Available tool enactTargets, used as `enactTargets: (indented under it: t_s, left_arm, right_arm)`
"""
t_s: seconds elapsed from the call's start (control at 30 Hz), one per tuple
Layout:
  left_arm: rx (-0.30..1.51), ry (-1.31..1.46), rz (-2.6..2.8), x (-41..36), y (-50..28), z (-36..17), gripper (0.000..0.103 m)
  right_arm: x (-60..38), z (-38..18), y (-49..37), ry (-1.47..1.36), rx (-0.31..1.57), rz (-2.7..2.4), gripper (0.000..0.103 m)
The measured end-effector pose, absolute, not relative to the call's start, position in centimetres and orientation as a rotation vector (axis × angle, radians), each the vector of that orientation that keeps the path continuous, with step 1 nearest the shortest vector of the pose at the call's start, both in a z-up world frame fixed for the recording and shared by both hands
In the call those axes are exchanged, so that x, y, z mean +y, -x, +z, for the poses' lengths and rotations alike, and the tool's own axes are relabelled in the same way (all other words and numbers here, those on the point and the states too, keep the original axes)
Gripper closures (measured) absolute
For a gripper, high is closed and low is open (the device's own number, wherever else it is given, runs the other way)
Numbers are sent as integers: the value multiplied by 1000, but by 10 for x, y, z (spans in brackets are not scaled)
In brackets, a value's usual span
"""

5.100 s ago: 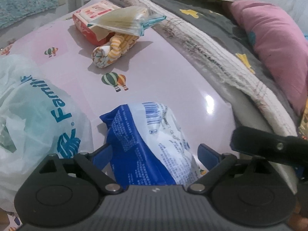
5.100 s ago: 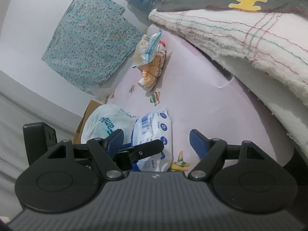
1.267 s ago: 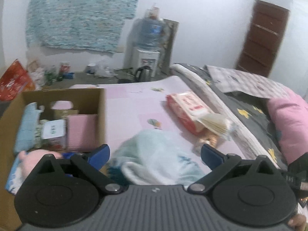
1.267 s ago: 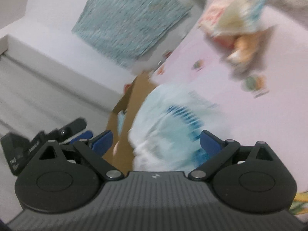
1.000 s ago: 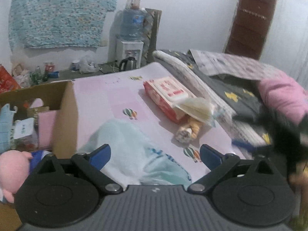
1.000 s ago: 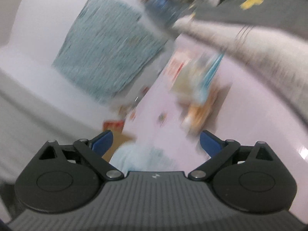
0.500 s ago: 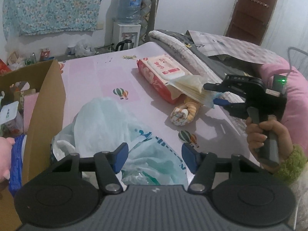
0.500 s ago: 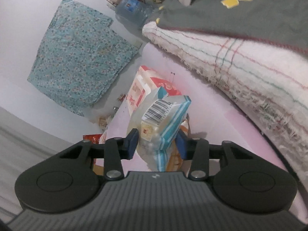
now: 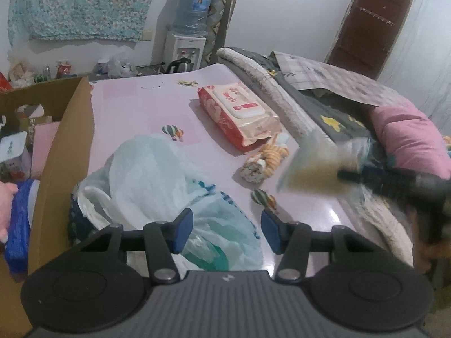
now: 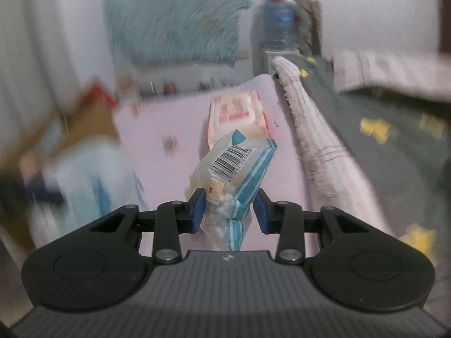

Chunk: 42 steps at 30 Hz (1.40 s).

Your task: Organize soft objects

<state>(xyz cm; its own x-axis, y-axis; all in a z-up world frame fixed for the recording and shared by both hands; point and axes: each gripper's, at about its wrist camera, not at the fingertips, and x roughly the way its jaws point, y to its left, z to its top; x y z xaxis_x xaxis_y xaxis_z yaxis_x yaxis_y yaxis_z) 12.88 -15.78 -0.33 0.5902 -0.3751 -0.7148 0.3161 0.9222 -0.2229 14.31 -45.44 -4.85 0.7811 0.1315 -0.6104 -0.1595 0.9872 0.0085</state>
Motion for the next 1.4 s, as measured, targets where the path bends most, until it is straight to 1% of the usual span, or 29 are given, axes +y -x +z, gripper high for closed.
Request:
enactTargets:
  t_s: [0.1, 0.2, 0.27, 0.37, 0.4, 0.43, 0.47, 0.5, 0.53, 0.6, 0.77, 0.87, 0.97, 1.07, 1.1, 1.17, 1.2, 1.3, 1.33, 1.37, 1.4]
  left_arm:
    - [858, 98, -437, -159, -121, -3, 49]
    - [868, 133, -475, -161, -113, -3, 49]
    - [875, 153, -491, -161, -108, -4, 49]
    - [890, 171, -512, -162, -103, -9, 49]
    - [896, 175, -517, -162, -101, -10, 49]
    - [903, 177, -521, -162, -99, -12, 49]
    - [911, 179, -527, -162, -98, -14, 48]
    - [918, 179, -532, -162, -96, -15, 47]
    - [926, 179, -540, -162, -95, -17, 46]
    - [943, 187, -558, -163, -92, -22, 45]
    - [987, 204, -608, -167, -89, -33, 43]
    - [1012, 180, -646, -173, -83, -39, 37]
    - [1031, 149, -666, -181, -77, -46, 34]
    - [1044, 130, -667, -188, -73, -54, 34]
    - [1042, 127, -665, -189, -72, -55, 34]
    - [1034, 111, -660, -192, -70, -58, 34]
    - [1031, 106, -658, -193, -69, -60, 33]
    - [1020, 101, -646, -196, -70, -62, 26]
    - [1019, 102, -639, -197, -72, -63, 23]
    - [1018, 104, -632, -197, -73, -64, 22]
    - [1017, 109, -625, -198, -75, -66, 22]
  right_arm:
    - [-410, -57, -108, 406, 664, 160, 67]
    - [-376, -70, -83, 655, 671, 205, 67]
    - [-357, -74, -66, 760, 676, 249, 67]
    - [-340, -83, -49, 843, 698, 333, 61]
    - [-336, -86, -44, 858, 706, 352, 55]
    - [-332, -90, -39, 869, 710, 372, 47]
    - [-329, -91, -34, 870, 710, 390, 42]
    - [-325, -92, -30, 861, 710, 405, 33]
    - [-325, -91, -27, 838, 710, 423, 28]
    - [-327, -88, -18, 773, 708, 453, 24]
    - [-366, -67, -2, 461, 713, 475, 22]
    - [-407, -59, 1, 207, 708, 468, 22]
    - [-447, -60, -3, -48, 676, 444, 22]
    - [-477, -71, -23, -291, 645, 420, 24]
    - [-482, -76, -31, -351, 642, 404, 27]
    - [-487, -87, -52, -454, 657, 374, 35]
    - [-486, -94, -63, -496, 672, 367, 40]
    - [-478, -114, -90, -598, 738, 361, 52]
    - [-474, -121, -96, -620, 762, 359, 57]
    - [-472, -128, -100, -635, 788, 355, 61]
    - [-469, -134, -102, -647, 820, 355, 69]
